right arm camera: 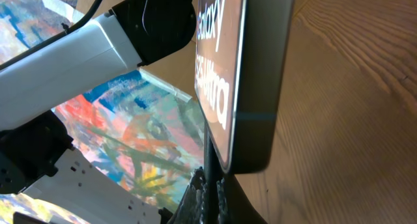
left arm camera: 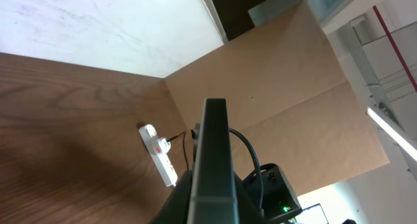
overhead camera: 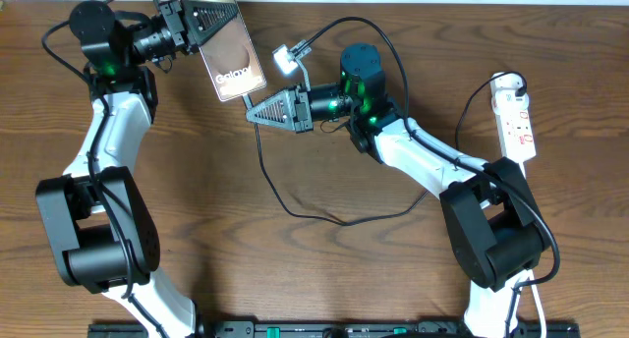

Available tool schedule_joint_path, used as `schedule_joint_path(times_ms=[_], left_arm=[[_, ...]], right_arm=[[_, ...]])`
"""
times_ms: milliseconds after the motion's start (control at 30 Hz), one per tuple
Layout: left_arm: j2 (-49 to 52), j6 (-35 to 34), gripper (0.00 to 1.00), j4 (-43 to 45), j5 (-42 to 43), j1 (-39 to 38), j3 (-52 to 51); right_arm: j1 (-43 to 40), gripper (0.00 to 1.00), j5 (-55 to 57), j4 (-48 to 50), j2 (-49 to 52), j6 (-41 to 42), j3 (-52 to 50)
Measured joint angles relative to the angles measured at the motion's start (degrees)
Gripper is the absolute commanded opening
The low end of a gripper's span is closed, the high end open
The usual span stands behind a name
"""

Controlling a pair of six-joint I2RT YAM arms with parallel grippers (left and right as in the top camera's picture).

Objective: Plug charger to phone and switch on socket

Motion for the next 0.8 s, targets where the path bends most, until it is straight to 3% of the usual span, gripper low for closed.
schedule_joint_path(times_ms=[100, 233, 367, 800], left_arm=[[0.0, 0.2, 0.07, 0.0, 0.6, 0.0, 0.0], [0.0, 0.4, 0.07, -0.1, 3.6, -0.4, 0.0], [0.0, 0.4, 0.07, -0.1, 4.1, -0.8, 0.0], [0.0, 1.9, 0.07, -0.5, 3.8, 1.8, 0.0]], right_arm=[[0.0, 0.24, 0.9, 0.3, 0.0, 0.2, 0.0], [-0.5, 0.68, 4.4, 1.1, 0.0, 0.7, 0.0], [-0.7, 0.99, 5.6, 1.2, 0.0, 0.9, 0.0], [-0.7, 0.99, 5.5, 1.2, 0.0, 0.6, 0.1]])
